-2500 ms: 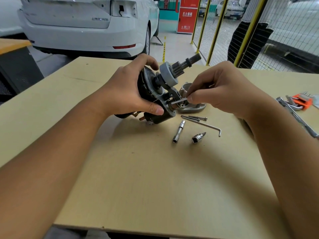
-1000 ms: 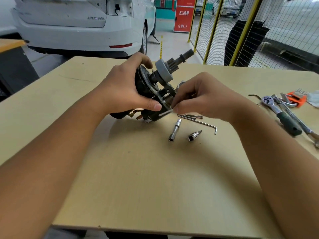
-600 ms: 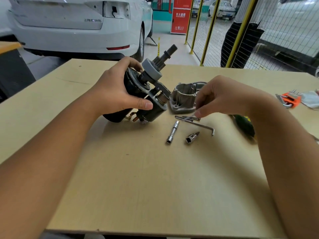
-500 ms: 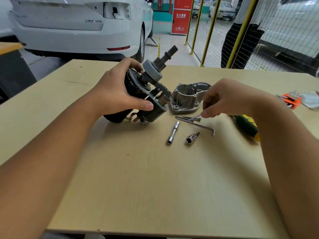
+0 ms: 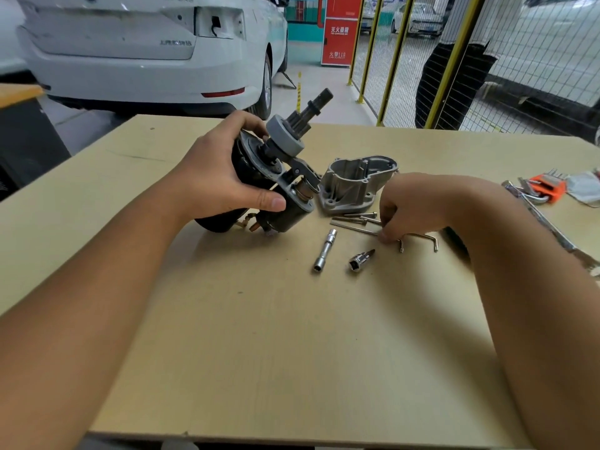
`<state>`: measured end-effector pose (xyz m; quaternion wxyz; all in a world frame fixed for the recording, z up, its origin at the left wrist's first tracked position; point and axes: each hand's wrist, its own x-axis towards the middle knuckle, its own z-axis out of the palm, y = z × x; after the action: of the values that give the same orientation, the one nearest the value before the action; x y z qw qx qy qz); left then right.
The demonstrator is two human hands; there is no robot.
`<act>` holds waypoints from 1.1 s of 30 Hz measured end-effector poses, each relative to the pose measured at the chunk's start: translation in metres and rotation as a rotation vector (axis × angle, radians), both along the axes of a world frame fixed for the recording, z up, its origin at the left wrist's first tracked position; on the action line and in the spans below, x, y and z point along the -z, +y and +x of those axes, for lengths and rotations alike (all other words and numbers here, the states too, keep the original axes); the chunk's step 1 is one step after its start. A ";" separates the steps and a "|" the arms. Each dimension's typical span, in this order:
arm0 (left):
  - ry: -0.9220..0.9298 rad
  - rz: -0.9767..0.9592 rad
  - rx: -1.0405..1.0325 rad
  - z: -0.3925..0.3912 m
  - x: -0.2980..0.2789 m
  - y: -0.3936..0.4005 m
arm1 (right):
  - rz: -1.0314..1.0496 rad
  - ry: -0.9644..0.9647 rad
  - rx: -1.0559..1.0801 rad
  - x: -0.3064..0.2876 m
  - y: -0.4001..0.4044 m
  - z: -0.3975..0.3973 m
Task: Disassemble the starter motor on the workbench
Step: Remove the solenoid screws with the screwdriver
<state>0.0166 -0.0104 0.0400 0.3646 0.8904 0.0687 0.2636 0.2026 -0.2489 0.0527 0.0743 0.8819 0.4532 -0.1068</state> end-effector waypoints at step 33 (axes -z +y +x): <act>-0.033 0.008 -0.199 0.002 -0.014 -0.031 | 1.031 0.905 -0.028 -0.019 -0.015 -0.001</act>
<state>0.0184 -0.0409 0.0540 0.3345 0.8762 0.1497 0.3132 0.2013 -0.2638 0.0718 -0.5502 0.6673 0.4440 -0.2343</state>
